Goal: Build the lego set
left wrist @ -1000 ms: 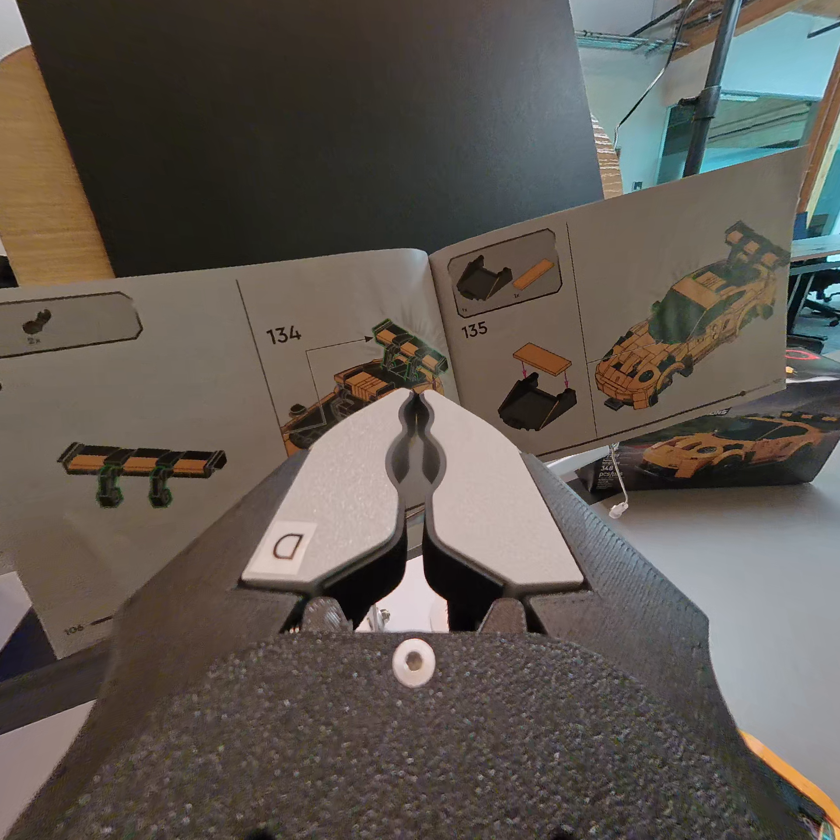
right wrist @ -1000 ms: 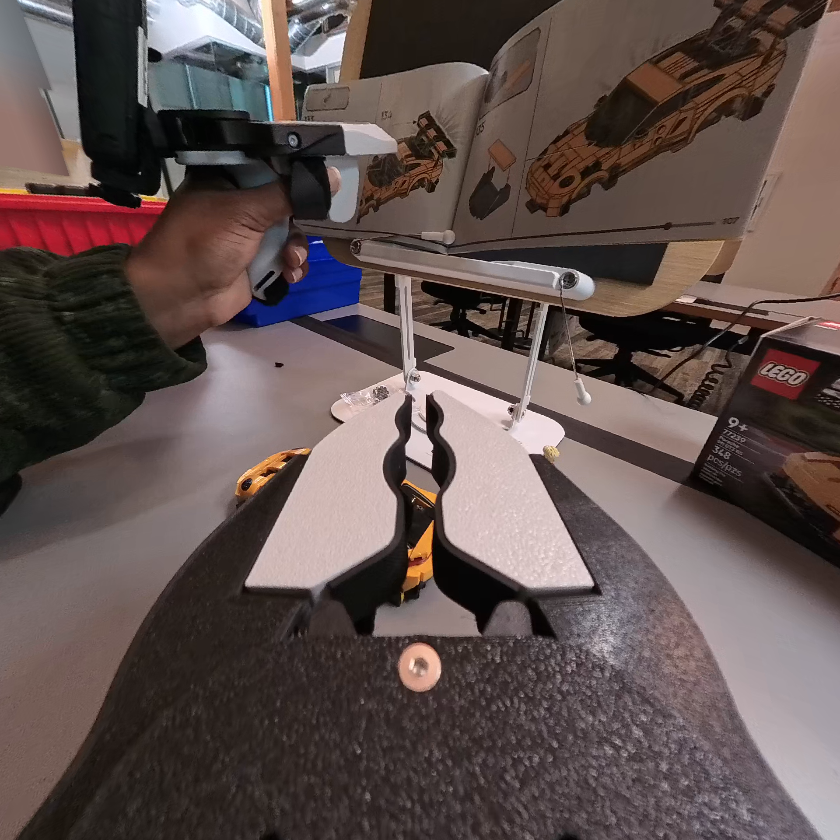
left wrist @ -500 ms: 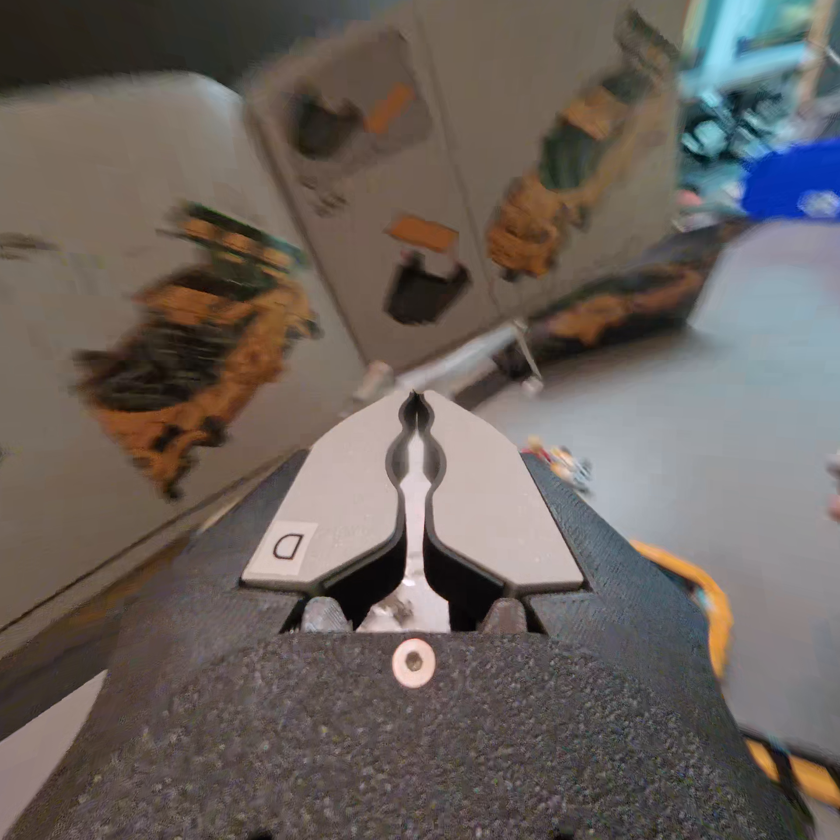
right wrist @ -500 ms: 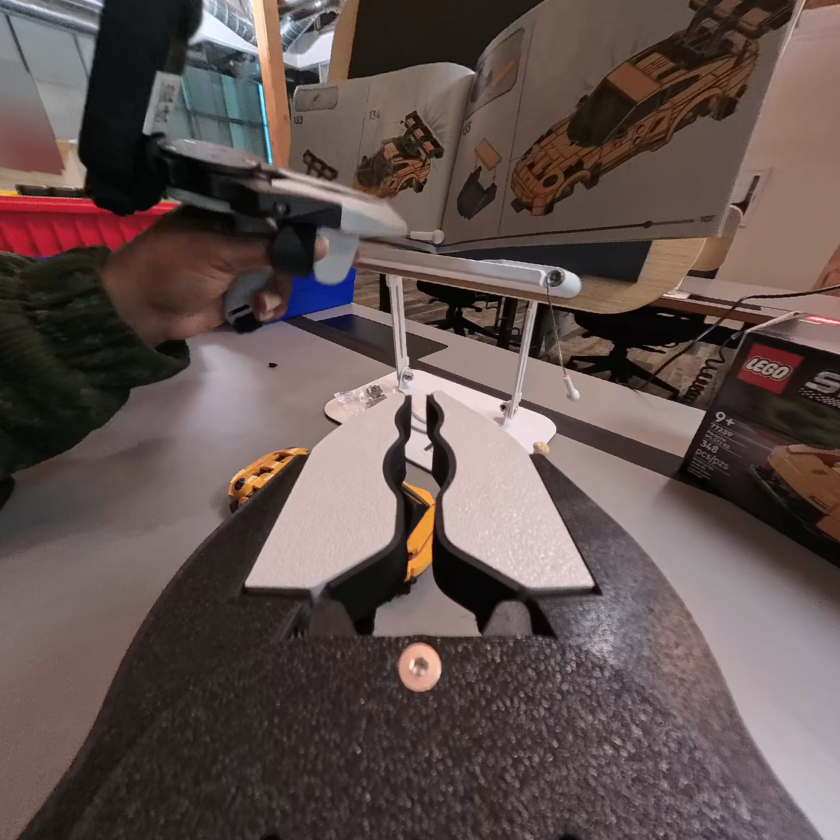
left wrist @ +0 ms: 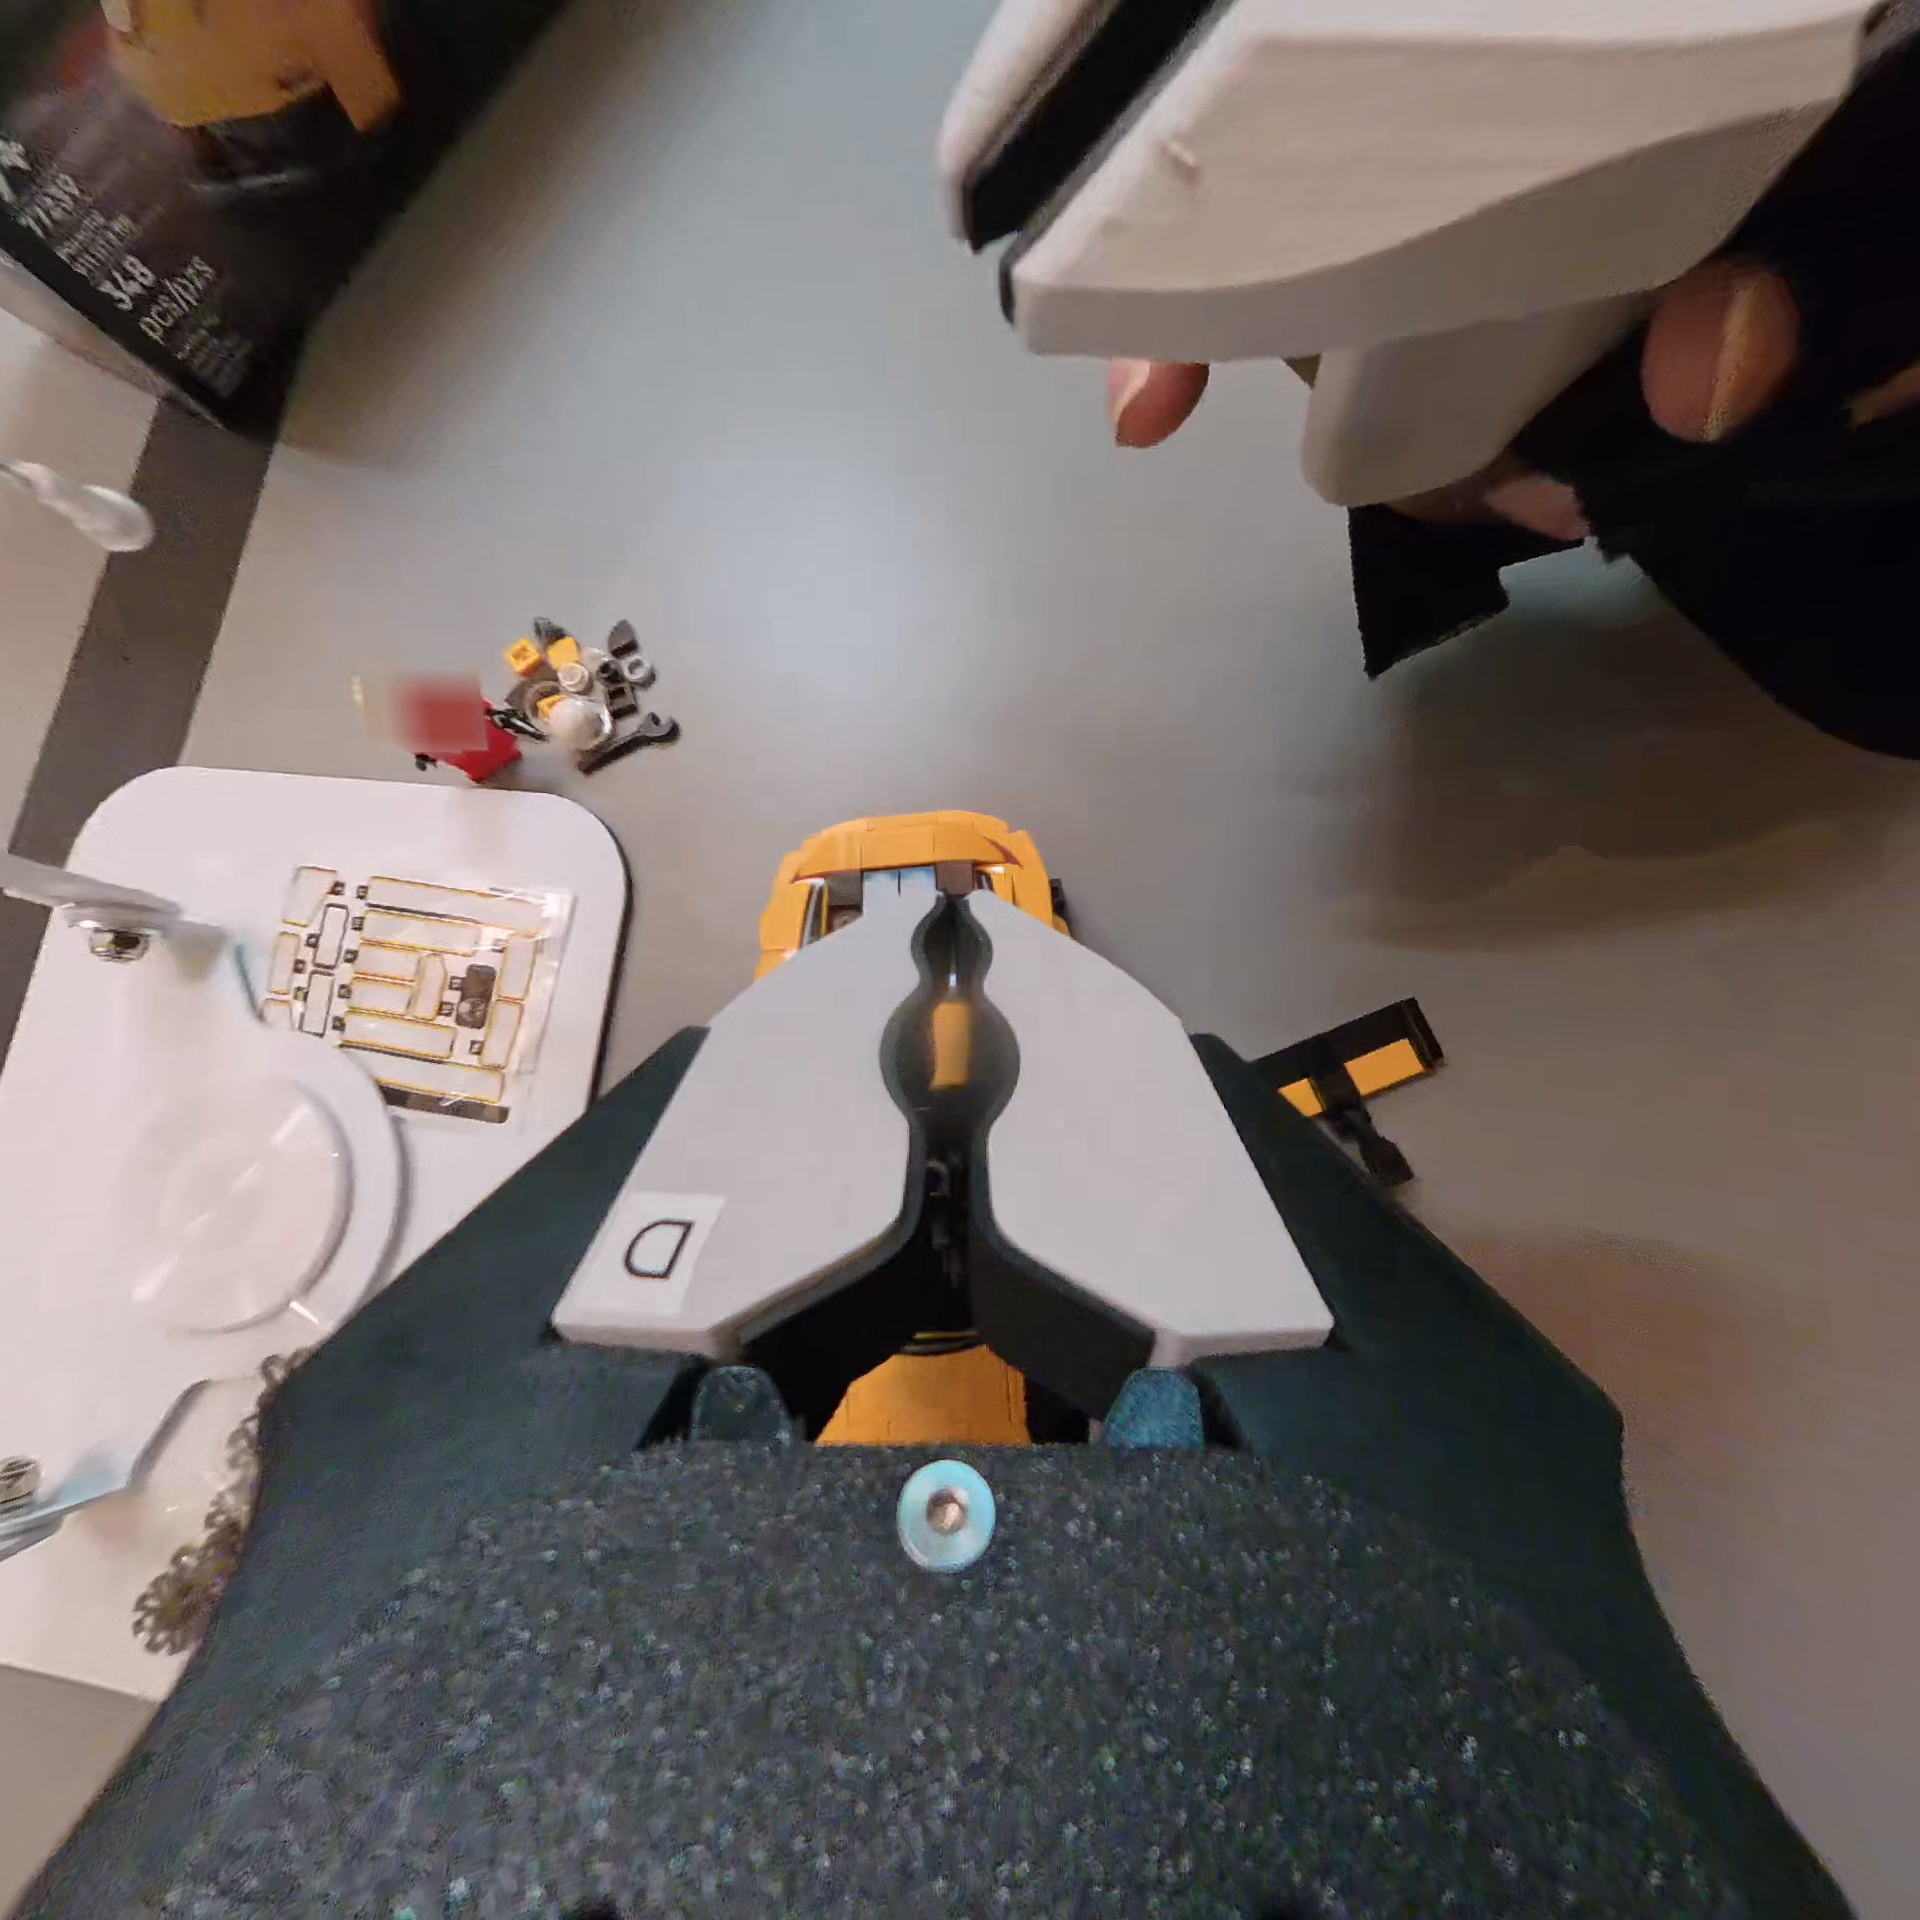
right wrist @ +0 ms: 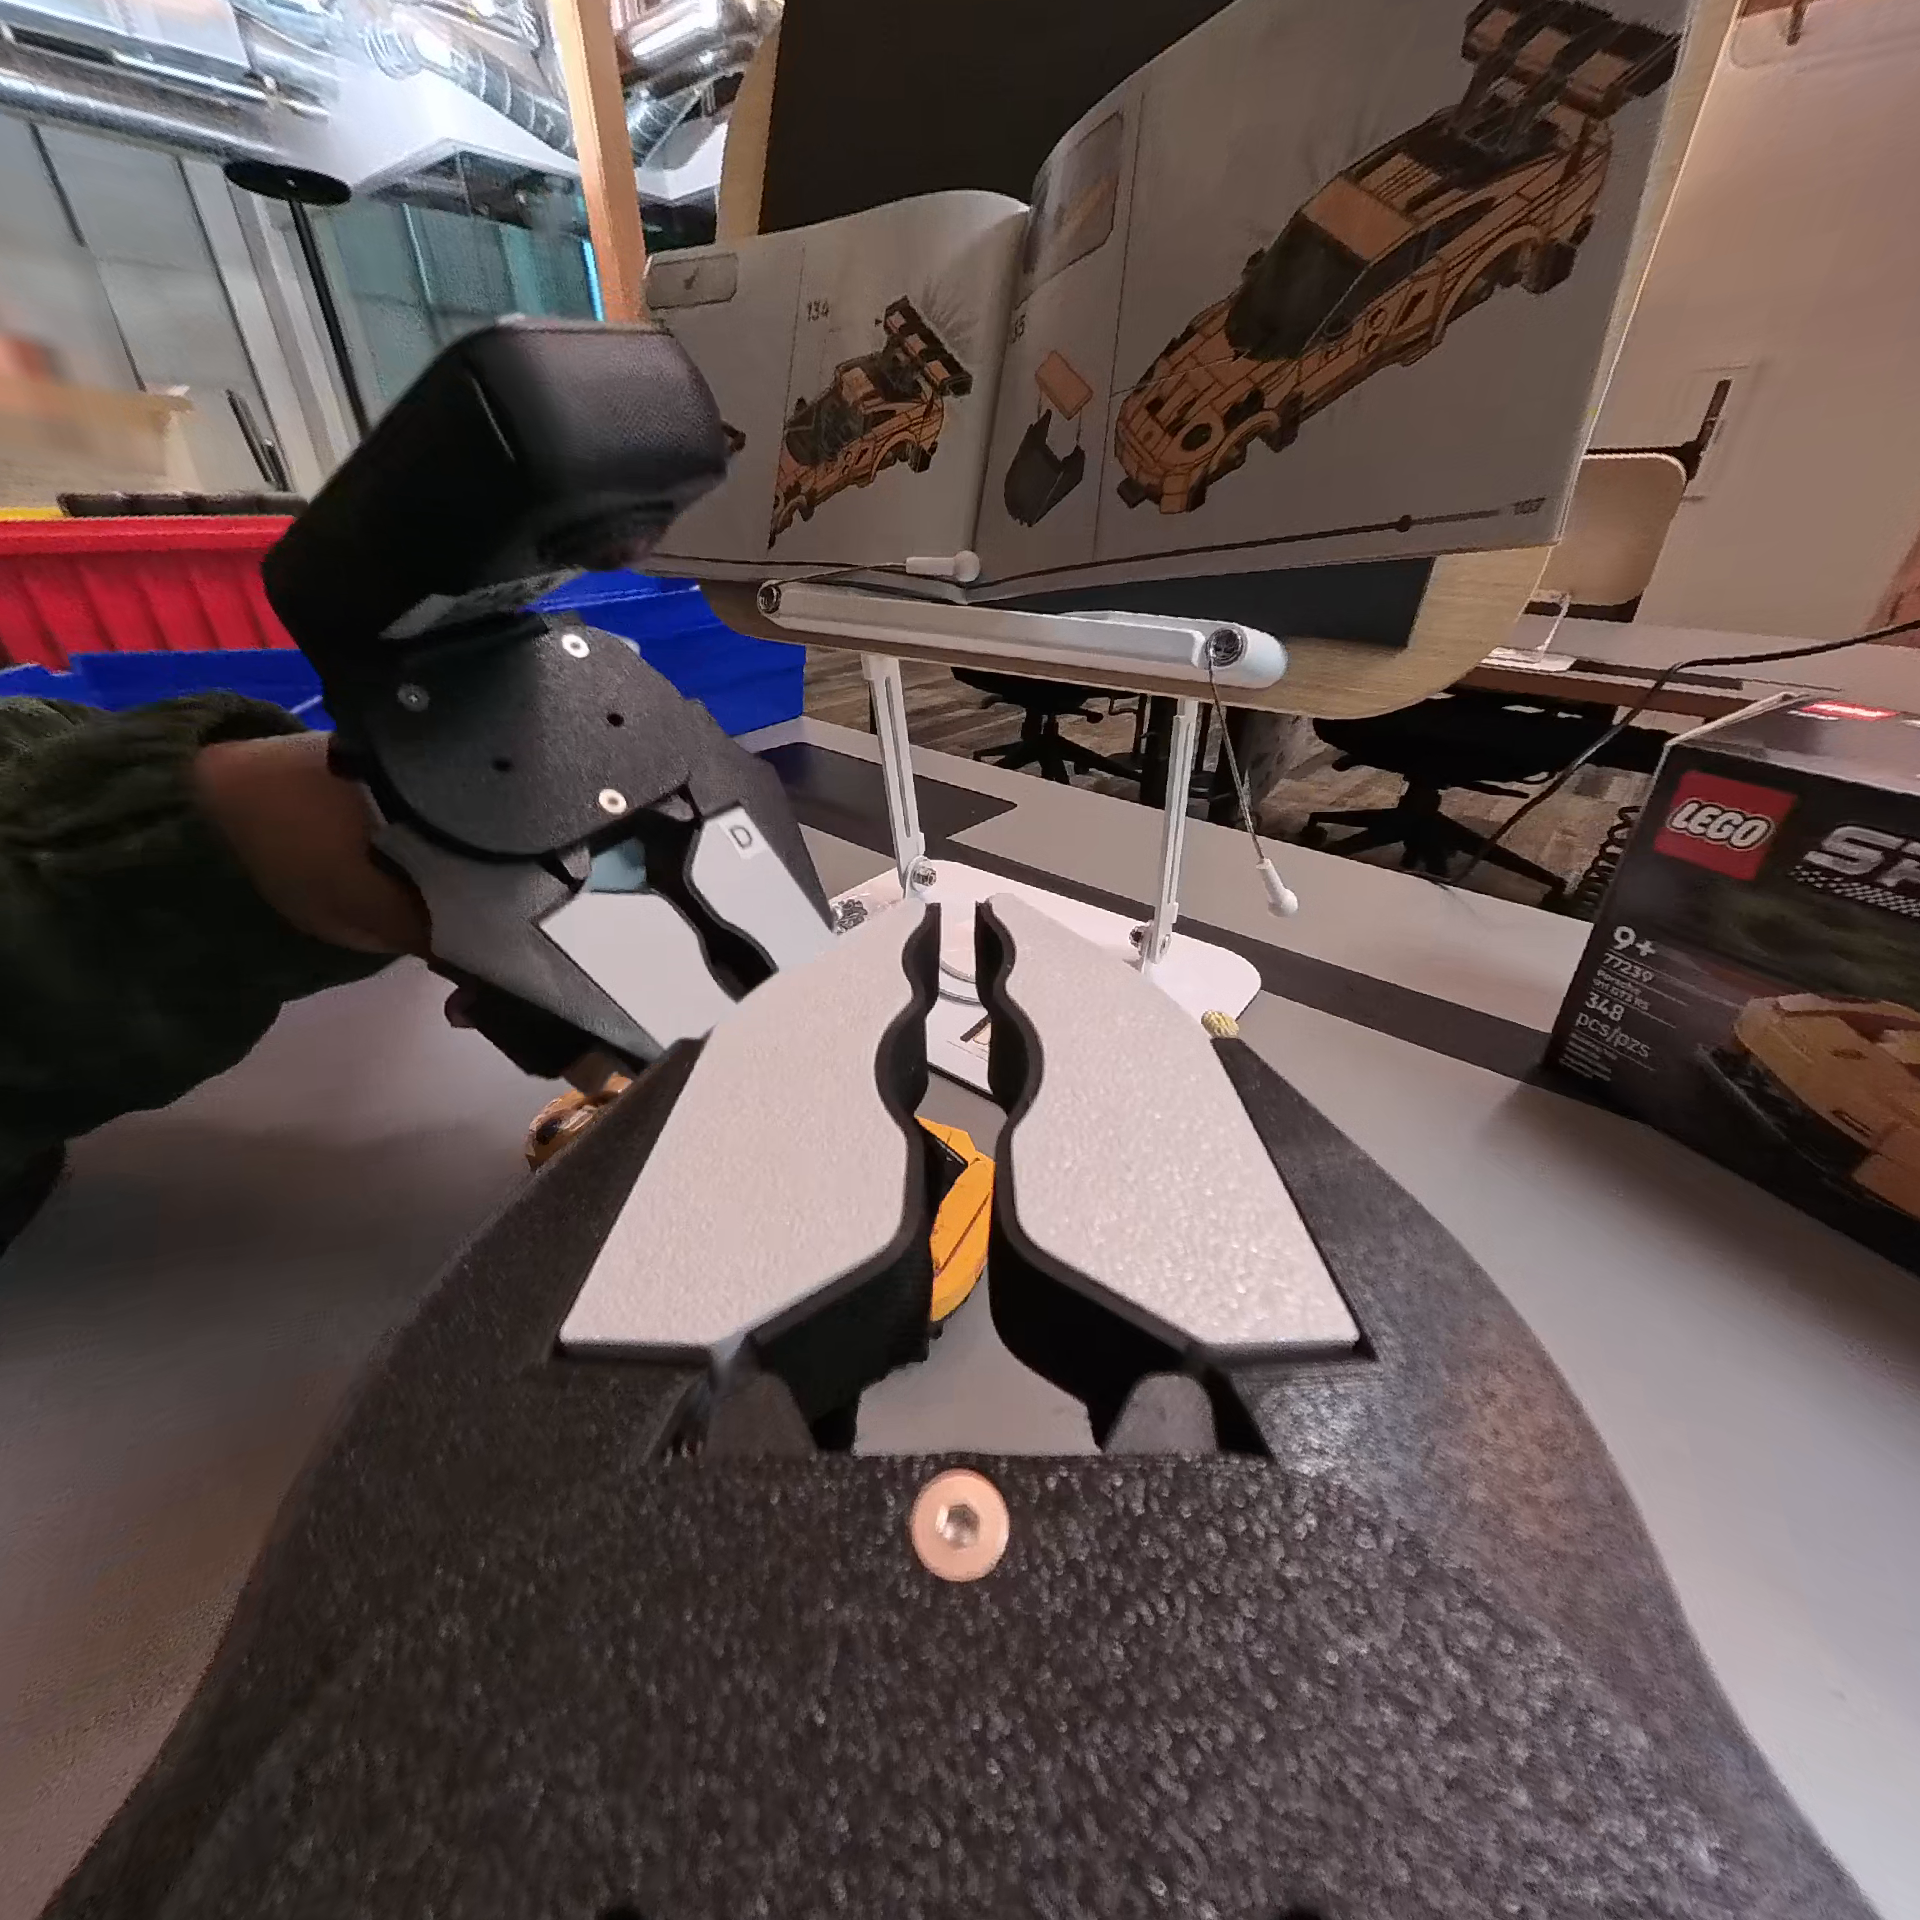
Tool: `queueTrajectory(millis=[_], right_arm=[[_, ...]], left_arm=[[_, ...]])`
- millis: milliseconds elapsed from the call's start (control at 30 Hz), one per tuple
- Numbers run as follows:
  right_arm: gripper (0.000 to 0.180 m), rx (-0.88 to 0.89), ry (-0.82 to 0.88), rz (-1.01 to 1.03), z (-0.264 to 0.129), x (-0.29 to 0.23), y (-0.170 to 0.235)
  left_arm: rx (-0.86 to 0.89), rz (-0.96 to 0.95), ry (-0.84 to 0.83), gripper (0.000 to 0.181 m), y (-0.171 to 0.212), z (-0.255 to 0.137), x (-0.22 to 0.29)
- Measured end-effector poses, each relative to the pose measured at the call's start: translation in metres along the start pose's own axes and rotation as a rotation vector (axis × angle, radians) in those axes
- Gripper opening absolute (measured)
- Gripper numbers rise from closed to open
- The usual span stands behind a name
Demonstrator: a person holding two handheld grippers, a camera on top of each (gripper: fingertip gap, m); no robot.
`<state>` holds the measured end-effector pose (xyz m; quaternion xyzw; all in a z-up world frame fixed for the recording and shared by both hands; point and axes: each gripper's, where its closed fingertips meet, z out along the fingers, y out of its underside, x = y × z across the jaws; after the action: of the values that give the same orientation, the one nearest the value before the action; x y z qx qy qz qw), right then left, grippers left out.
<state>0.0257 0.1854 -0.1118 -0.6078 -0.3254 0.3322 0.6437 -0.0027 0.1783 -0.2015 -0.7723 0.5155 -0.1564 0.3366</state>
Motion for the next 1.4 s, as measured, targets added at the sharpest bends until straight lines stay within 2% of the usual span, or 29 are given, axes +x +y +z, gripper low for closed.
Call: queueTrajectory(millis=[400,733,1133,1400], right_arm=[[0.006,0.006,-0.004,0.006,-0.001,0.001,-0.002],[0.006,0.002,-0.005,0.007,-0.001,0.001,-0.001],[0.006,0.0,-0.01,0.01,-0.001,0.0,-0.001],[0.007,-0.008,-0.016,0.015,0.0,-0.001,0.0]], left_arm=[[-0.041,-0.008,0.016,0.0,0.005,0.013,0.001],[-0.056,-0.077,-0.073,0.0,0.016,0.009,-0.028],[-0.145,-0.032,-0.043,0.0,0.018,0.004,-0.009],[-0.13,-0.021,-0.056,0.0,0.013,0.001,-0.008]])
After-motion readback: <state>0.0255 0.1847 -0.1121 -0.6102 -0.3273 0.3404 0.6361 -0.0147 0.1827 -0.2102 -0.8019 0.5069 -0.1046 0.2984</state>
